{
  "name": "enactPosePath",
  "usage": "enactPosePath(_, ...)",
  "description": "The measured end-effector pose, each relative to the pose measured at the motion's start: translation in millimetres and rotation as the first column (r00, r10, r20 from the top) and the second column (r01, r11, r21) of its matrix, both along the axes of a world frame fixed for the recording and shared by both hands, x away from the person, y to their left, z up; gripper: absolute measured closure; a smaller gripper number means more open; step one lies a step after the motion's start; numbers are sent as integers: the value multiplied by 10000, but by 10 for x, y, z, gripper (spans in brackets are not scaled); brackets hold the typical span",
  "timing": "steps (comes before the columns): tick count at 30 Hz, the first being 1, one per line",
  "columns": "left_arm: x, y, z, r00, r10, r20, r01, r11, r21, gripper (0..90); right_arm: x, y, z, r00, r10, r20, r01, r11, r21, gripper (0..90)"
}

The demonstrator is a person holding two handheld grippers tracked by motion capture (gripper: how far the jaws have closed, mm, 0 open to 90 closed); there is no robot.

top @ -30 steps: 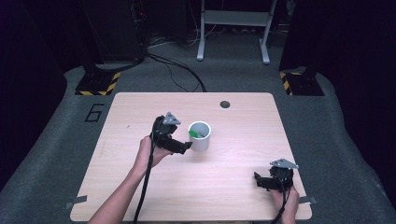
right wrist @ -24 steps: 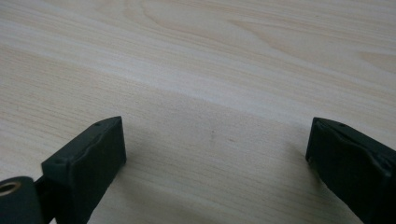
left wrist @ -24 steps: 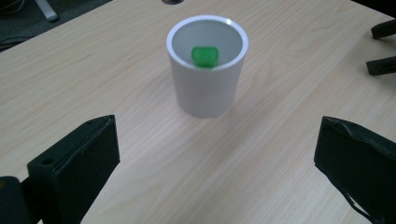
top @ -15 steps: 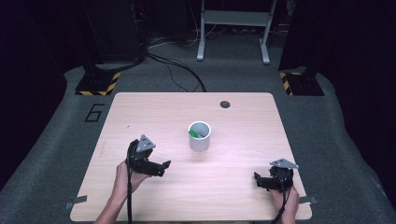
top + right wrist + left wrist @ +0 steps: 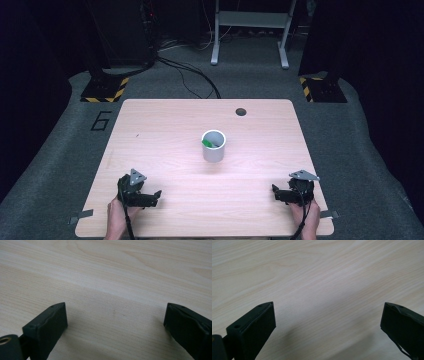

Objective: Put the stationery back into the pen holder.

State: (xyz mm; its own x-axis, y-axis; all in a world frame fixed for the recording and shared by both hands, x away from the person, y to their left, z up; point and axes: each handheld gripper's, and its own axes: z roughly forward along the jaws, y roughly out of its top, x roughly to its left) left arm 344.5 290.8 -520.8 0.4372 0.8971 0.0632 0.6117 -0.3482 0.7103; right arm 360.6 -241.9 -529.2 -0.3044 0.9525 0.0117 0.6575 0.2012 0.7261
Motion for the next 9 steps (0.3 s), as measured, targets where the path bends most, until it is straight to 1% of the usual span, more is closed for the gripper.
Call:
enactPosePath(2, -3, 8, -54, 9999, 110, -48, -110, 9999, 68, 0, 0, -4, 0, 10000, 24, 0, -24, 10000, -41, 43)
enactPosePath(3, -5, 18, -75, 10000, 71, -46, -71, 9999, 71, 0, 0, -3, 0, 10000, 24, -2, -24, 10000, -39, 44)
enactPosePath(4, -7, 36, -85, 10000, 90, -37, -91, 9999, -80, 0, -1, -6, 0, 10000, 48, -5, -48, 10000, -67, 44)
enactPosePath(5, -8, 34, -101, 9997, 246, 64, -244, 9992, -301, 0, -1, -5, 0, 10000, 40, -7, -40, 10000, -58, 44)
enactPosePath(6, -3, 45, -99, 9997, 229, -70, -231, 9991, -361, 0, -1, -5, 0, 10000, 39, -5, -39, 10000, -58, 43)
enactPosePath(7, 3, 43, -111, 9995, 322, 31, -320, 9984, -456, 0, -1, -5, 0, 10000, 37, -3, -37, 10000, -56, 43)
enactPosePath(8, 11, 55, -107, 9996, 263, -131, -269, 9984, -488, 0, -1, -6, 0, 10000, 41, -6, -41, 10000, -60, 43)
enactPosePath(9, 16, 54, -111, 9995, 304, -100, -309, 9980, -559, 0, -1, -6, 0, 10000, 41, -6, -41, 10000, -60, 43)
